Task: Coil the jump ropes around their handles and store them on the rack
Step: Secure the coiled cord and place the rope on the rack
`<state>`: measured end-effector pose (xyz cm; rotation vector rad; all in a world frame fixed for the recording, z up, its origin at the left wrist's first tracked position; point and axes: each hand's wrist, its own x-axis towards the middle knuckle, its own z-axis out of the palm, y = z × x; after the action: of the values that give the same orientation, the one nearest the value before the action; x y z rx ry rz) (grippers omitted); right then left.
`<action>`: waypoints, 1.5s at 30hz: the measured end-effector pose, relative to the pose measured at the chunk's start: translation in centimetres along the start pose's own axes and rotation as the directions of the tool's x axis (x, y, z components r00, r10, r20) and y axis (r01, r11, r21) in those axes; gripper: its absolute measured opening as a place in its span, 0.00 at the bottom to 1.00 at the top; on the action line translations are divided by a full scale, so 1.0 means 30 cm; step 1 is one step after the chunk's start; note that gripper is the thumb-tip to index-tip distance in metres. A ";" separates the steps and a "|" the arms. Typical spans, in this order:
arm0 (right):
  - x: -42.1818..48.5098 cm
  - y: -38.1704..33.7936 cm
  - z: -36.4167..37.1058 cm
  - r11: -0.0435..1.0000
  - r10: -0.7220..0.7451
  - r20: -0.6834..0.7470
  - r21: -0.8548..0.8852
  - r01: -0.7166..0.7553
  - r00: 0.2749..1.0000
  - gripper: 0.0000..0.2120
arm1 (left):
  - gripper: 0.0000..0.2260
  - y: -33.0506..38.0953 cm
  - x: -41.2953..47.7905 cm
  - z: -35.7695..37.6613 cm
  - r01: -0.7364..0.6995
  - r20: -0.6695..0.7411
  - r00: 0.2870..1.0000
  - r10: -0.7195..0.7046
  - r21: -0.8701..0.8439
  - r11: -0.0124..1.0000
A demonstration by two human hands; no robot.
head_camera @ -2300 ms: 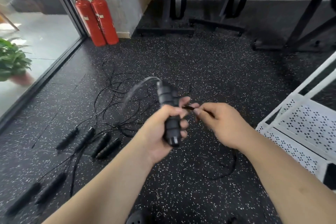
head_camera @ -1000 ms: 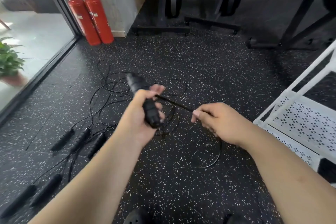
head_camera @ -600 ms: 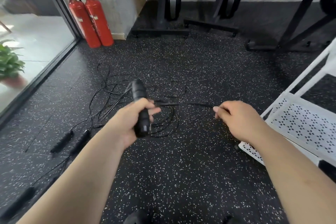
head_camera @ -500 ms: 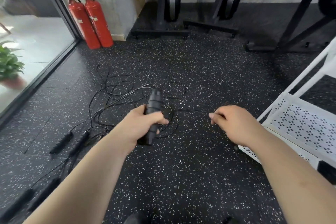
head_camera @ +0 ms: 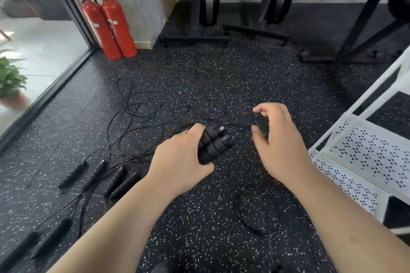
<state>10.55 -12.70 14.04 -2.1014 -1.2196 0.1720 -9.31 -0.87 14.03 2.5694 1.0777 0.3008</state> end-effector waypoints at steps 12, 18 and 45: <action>-0.012 -0.030 -0.015 0.953 -0.062 0.332 0.300 -0.043 0.941 0.17 | 0.17 0.019 -0.005 0.004 0.070 0.131 0.991 -0.027 -0.335 0.940; 0.010 -0.022 -0.004 0.906 0.000 0.156 0.419 -0.066 0.988 0.14 | 0.14 0.035 0.008 0.013 0.246 0.263 0.964 -0.049 -0.800 0.547; -0.167 -0.146 0.219 0.785 0.154 0.189 0.573 -0.237 0.970 0.16 | 0.21 0.087 0.068 0.095 0.254 0.507 0.822 -0.258 -0.733 -0.631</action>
<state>1.82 -12.09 10.74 -1.6631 -0.8582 0.7088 -5.31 -1.75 12.53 0.2737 0.7149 0.6673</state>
